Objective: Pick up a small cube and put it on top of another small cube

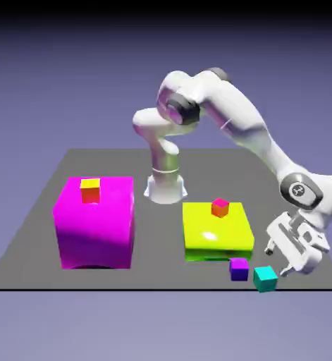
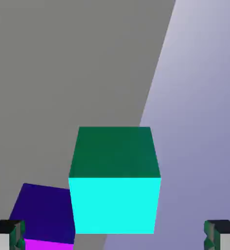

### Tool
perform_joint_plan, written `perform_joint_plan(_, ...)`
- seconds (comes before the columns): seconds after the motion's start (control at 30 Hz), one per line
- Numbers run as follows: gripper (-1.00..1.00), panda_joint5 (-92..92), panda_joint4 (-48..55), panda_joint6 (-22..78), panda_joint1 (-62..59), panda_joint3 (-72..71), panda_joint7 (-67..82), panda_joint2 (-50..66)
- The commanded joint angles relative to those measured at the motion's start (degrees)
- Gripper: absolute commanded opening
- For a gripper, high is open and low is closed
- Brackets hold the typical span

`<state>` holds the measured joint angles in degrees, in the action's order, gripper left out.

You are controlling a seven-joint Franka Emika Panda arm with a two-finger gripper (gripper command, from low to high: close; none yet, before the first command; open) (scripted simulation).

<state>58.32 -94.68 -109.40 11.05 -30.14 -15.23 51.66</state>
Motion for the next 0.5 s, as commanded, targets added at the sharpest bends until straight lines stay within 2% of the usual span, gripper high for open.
perform_joint_plan(0.0, -1.0, 0.0, 0.0, 0.0, 0.0, 0.0, 0.0, 0.0)
perform_joint_plan(0.13, -1.0, -4.0, 0.02, 4.84, 0.77, -2.0, 3.84, -6.22)
perform_joint_plan(0.47, -1.0, -4.63, -14.12, -4.41, 0.09, 14.51, 28.76, -26.95)
